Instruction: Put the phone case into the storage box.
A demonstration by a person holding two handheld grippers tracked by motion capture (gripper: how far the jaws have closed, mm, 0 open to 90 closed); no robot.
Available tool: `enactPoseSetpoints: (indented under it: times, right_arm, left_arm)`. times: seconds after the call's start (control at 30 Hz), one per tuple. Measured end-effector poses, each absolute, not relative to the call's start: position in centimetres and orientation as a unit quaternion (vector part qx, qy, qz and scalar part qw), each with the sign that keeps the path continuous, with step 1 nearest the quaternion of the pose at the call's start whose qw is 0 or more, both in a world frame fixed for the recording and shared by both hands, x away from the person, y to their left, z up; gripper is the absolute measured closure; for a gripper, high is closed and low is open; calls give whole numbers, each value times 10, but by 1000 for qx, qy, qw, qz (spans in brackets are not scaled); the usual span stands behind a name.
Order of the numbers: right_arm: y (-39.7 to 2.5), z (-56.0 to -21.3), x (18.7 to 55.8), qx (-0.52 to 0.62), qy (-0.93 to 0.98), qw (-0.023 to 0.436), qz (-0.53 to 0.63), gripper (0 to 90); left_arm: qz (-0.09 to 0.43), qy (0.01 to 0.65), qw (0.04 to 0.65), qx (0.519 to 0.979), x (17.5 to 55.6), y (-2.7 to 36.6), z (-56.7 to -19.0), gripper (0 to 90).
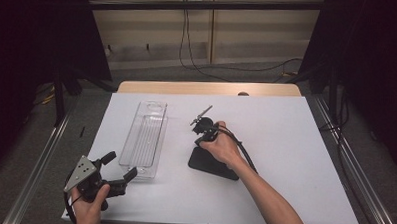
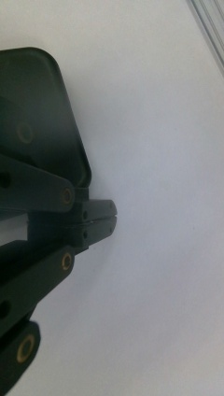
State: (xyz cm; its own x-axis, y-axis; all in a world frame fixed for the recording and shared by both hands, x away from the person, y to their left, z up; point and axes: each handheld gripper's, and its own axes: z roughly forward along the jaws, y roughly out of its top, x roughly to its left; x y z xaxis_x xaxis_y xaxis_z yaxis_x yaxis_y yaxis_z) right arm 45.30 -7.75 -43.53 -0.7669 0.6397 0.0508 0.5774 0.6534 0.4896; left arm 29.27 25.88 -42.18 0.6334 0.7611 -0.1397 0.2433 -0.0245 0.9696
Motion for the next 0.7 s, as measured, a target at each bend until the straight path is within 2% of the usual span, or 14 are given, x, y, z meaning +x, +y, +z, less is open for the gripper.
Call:
enactPoseSetpoints:
  times: [0.7]
  right_arm:
    - [-62,-437,425,292,916,40,273,900]
  left_arm:
    - [215,368,590,685,293,256,-423,30]
